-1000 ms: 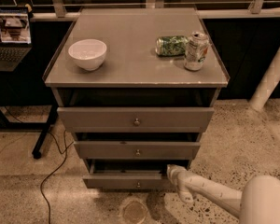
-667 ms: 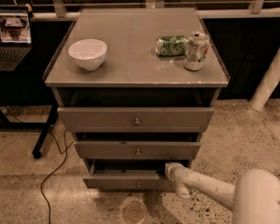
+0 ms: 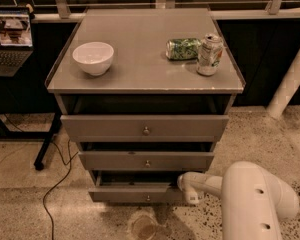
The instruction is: Open bottom drawer
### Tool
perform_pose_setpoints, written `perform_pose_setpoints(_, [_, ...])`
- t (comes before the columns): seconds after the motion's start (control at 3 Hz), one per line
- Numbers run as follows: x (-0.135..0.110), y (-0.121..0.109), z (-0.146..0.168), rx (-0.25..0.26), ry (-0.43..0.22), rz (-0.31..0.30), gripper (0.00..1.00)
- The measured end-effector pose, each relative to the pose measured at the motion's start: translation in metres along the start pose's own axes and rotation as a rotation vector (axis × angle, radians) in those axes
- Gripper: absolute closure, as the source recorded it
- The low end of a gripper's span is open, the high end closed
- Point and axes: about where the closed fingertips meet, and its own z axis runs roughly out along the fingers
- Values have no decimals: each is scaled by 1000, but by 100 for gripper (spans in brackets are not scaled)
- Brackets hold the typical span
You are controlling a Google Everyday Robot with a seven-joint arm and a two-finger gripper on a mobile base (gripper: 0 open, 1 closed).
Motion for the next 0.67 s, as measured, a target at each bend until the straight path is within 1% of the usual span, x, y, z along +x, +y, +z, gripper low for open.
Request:
perform_pose_setpoints(0.33, [22, -11, 10, 15, 91, 34, 100])
perform_pose_setpoints(0.67, [30, -16, 9, 15, 124, 57, 100])
